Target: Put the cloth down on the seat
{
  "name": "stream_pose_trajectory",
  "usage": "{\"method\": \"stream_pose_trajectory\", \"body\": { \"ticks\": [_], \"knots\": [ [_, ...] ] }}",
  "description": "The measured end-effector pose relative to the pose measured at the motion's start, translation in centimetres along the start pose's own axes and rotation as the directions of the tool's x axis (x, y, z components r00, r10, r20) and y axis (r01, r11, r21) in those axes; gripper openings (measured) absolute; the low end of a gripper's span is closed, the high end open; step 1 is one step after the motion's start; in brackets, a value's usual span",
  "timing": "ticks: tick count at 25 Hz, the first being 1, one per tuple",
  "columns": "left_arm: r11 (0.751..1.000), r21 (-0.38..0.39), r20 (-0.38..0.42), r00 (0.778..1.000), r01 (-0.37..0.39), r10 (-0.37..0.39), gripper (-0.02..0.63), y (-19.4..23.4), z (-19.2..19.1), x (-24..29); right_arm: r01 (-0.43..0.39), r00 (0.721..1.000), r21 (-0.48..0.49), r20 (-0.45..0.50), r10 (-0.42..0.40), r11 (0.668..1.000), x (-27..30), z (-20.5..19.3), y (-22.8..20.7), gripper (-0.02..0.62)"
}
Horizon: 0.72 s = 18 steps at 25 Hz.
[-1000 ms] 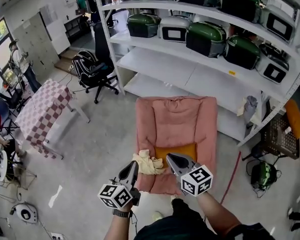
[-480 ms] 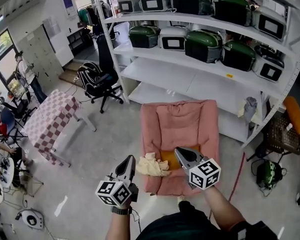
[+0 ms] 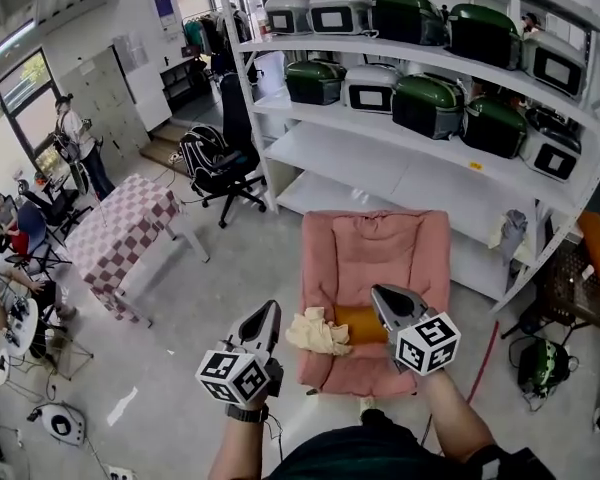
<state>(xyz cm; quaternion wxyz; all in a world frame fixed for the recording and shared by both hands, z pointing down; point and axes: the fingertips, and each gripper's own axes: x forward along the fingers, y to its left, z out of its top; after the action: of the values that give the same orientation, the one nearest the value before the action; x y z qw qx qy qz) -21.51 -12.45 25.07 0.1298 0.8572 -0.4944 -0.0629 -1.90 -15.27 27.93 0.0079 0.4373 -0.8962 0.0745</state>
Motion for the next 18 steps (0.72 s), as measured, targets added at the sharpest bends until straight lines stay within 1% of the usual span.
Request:
{"method": "stream_pose_trajectory", "body": {
  "ticks": [7, 18],
  "knots": [
    [1.000, 0.026, 0.022, 1.000, -0.009, 0.008, 0.005, -0.3, 0.9, -0.9, -0.006, 1.000, -0.019, 0.009, 0.006, 1.000, -0.3, 0.6, 1.0, 0.003],
    [1.000, 0.003, 0.024, 1.000, -0.011, 0.011, 0.005, 0.4, 0.5, -2.0, -0.008, 1.000, -0.035, 0.000, 0.009, 0.999, -0.3, 0.1, 2.4, 0.003]
  ]
}}
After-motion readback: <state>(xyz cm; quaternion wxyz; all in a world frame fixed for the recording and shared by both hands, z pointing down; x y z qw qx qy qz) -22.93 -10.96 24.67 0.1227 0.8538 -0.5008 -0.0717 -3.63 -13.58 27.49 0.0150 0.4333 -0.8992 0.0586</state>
